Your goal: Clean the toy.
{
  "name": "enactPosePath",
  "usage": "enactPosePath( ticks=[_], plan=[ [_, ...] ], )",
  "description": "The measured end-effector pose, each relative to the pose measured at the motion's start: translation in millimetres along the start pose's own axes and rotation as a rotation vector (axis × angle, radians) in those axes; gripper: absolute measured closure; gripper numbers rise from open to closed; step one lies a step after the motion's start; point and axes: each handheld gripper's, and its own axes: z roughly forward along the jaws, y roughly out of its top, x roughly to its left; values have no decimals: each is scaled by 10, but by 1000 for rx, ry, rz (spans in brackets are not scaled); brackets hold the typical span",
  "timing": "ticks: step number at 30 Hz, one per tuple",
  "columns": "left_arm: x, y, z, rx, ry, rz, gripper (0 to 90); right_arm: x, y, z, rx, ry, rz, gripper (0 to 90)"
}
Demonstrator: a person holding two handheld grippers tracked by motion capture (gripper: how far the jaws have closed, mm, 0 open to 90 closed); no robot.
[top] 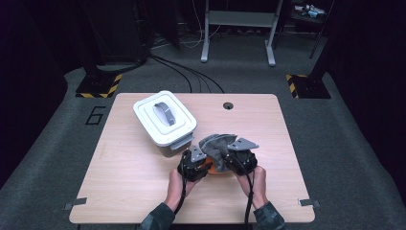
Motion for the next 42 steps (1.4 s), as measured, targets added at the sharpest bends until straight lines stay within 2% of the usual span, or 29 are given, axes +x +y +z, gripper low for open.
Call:
enactPosePath(
  ticks=[1, 2, 4, 5, 7, 8, 9, 10, 13, 14, 15, 16, 19, 22, 23, 24, 28, 29, 30, 32, 33, 34, 35, 36, 37, 38, 39, 40, 42],
  plan=[
    [0, 0, 0, 0, 0, 0, 711, 0, 0, 0, 0, 0, 0, 719],
    [5, -14, 9, -7, -3, -21, 711, 8, -15, 44, 13, -6, -1, 720],
    [20, -28, 7, -11, -12, -30, 718, -50, -77, 120, 14, -13, 2, 722],
    [22, -33, 7, -12, -12, -28, 719, -134, -118, 121, 20, -25, 27, 723],
    [23, -42, 11, -17, -14, -36, 718, -210, -161, 110, 40, -69, 39, 722],
    [28, -48, 12, -18, -15, -35, 717, -280, -194, 112, 48, -67, 60, 721],
    [28, -48, 12, -18, -15, -35, 716, -280, -194, 112, 48, -67, 60, 721],
    [31, -56, 14, -18, -12, -36, 710, -401, -274, 129, 66, -92, 100, 721],
    [29, -61, 17, -20, -9, -38, 660, -467, -335, 158, 69, -77, 131, 720],
    [17, -51, 10, -18, 3, -21, 609, -497, -366, 162, 67, -57, 146, 720],
    [10, -44, -1, -19, 8, -3, 609, -497, -366, 162, 67, -57, 146, 720],
    [-18, -32, -14, -18, 35, 18, 561, -501, -367, 162, 67, -60, 133, 720],
    [-68, -13, -25, -3, 77, 70, 415, -498, -355, 175, 59, -65, 151, 720],
    [-78, -26, 30, 6, 53, 99, 515, -505, -352, 171, 63, -62, 151, 720],
    [-75, -27, 44, -1, 46, 85, 618, -493, -343, 164, 52, -71, 149, 719],
    [-75, -27, 44, -1, 46, 85, 650, -493, -343, 164, 52, -71, 149, 719],
    [-27, 0, 15, -7, 25, 39, 701, -426, -254, 24, 13, -77, 129, 718],
    [-26, 7, 9, -9, 20, 30, 704, -370, -207, -23, -11, -63, 110, 718],
    [-27, 20, 1, -11, 18, 28, 707, -242, -129, -77, -28, -45, 79, 718],
    [-49, 41, -1, -12, 19, 35, 710, -86, -56, -74, -35, -23, 31, 718],
    [-55, 40, 4, -16, 21, 30, 711, -37, -38, -52, -22, -21, 9, 718],
    [-55, 40, 4, -16, 21, 30, 712, -37, -38, -52, -22, -21, 9, 718],
    [-34, 25, 5, -5, 18, 30, 715, 38, -43, 66, 14, -56, -24, 721],
    [-34, 25, 5, -5, 18, 30, 717, 38, -43, 66, 14, -56, -24, 721],
    [-14, 8, 4, -16, 10, 16, 719, -40, -83, 122, 14, -44, -3, 722],
    [-16, 10, 4, -20, 12, 19, 720, -94, -101, 133, 15, -50, 15, 722],
    [-16, 10, 4, -20, 12, 19, 721, -94, -101, 133, 15, -50, 15, 722],
    [-25, 17, 5, -19, 16, 31, 721, -220, -153, 127, 28, -63, 60, 721],
    [-32, 18, 8, -18, 18, 36, 720, -327, -202, 125, 43, -91, 85, 720]
  ],
)
